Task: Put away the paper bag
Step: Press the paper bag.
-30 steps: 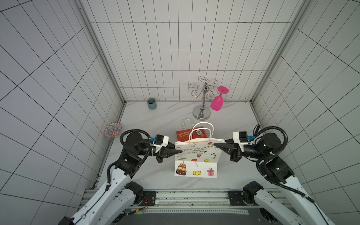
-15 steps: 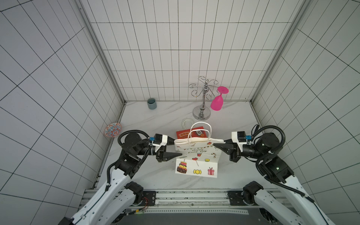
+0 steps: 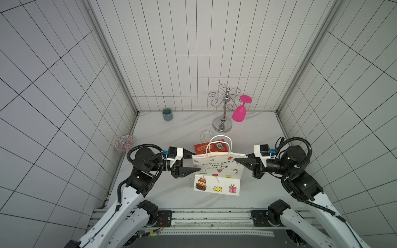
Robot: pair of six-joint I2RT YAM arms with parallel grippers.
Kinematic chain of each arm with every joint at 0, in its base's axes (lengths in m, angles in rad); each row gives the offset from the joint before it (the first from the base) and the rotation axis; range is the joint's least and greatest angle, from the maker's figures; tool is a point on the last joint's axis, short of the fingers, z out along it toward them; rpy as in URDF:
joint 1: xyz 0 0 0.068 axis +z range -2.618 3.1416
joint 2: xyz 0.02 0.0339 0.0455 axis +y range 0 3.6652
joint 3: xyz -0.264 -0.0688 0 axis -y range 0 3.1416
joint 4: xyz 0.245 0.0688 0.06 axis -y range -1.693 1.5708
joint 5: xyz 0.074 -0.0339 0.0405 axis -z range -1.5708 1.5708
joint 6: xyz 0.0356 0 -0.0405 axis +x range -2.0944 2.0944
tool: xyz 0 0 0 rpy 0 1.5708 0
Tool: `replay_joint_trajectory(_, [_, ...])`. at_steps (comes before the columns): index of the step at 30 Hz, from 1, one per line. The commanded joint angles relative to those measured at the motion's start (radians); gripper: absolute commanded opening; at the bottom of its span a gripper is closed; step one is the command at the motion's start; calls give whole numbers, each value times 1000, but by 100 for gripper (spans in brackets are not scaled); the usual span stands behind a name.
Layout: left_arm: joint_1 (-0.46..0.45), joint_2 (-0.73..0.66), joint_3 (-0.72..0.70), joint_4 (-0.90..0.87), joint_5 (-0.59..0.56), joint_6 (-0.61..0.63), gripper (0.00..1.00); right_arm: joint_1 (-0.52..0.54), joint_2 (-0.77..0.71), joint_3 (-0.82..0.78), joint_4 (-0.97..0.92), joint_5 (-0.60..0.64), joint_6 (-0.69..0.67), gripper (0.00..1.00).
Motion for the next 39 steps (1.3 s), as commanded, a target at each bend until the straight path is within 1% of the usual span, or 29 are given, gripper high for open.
replay_joint_trajectory(1, [-5, -13, 31, 29, -19, -24, 53, -7, 0, 32, -5, -5, -16, 0])
replay_joint_trajectory(2, [-7, -13, 33, 32, -14, -28, 50, -7, 1, 31, -6, -5, -17, 0])
replay_joint_trajectory(3, [-8, -13, 34, 33, -9, -29, 43, -6, 1, 31, -7, -5, -16, 0])
replay_joint_trajectory(4, [-10, -13, 36, 33, -7, -29, 34, -8, 0, 29, -8, -4, -17, 0])
replay_joint_trajectory(6, [-10, -15, 38, 33, -5, -30, 1, -7, -1, 28, -9, -4, -18, 0])
replay_joint_trajectory(7, [-10, -17, 37, 33, -7, -29, 0, -6, -1, 25, -9, -4, -18, 0])
replay_joint_trajectory(12, [-10, -17, 33, 26, -13, -22, 0, -6, -4, 29, -9, -4, -17, 0])
replay_joint_trajectory(14, [-9, -14, 32, -17, -47, 5, 56, -6, -4, 33, -9, -7, -17, 0])
replay_joint_trajectory(15, [-10, -9, 26, -40, -51, 27, 78, -6, -5, 35, -6, -11, -15, 0])
replay_joint_trajectory(16, [-10, -2, 17, -62, -47, 46, 97, -6, -6, 37, 1, -16, -9, 0])
replay_joint_trajectory(18, [-10, 25, -4, -106, -37, 92, 97, -7, -5, 40, 24, -25, 4, 0])
replay_joint_trajectory(21, [-9, 73, -37, -106, -6, 119, 98, -6, 2, 49, 38, -33, 12, 0])
replay_joint_trajectory(23, [-9, 92, -48, -110, -10, 137, 98, -6, 5, 54, 38, -33, 11, 0])
replay_joint_trajectory(25, [-10, 99, -47, -140, -10, 165, 94, -6, 5, 56, 44, -29, 10, 0])
replay_joint_trajectory(26, [-9, 101, -48, -153, -8, 178, 89, -6, 4, 56, 48, -29, 11, 0])
replay_joint_trajectory(28, [-9, 101, -54, -164, -1, 186, 77, -6, -3, 56, 63, -28, 19, 0])
replay_joint_trajectory(32, [-10, 101, -58, -168, 5, 191, 48, -6, -18, 47, 134, -19, 62, 0])
replay_joint_trajectory(34, [-10, 107, -51, -169, 18, 188, 35, -6, -19, 45, 166, -22, 82, 0])
replay_joint_trajectory(37, [-10, 117, -27, -179, 34, 188, 10, -7, -17, 44, 186, -28, 99, 0])
replay_joint_trajectory(38, [-8, 118, -17, -189, 40, 194, 0, -6, -16, 44, 184, -28, 97, 0])
replay_joint_trajectory(39, [-6, 118, -8, -194, 44, 197, 0, -6, -18, 40, 174, -25, 88, 0])
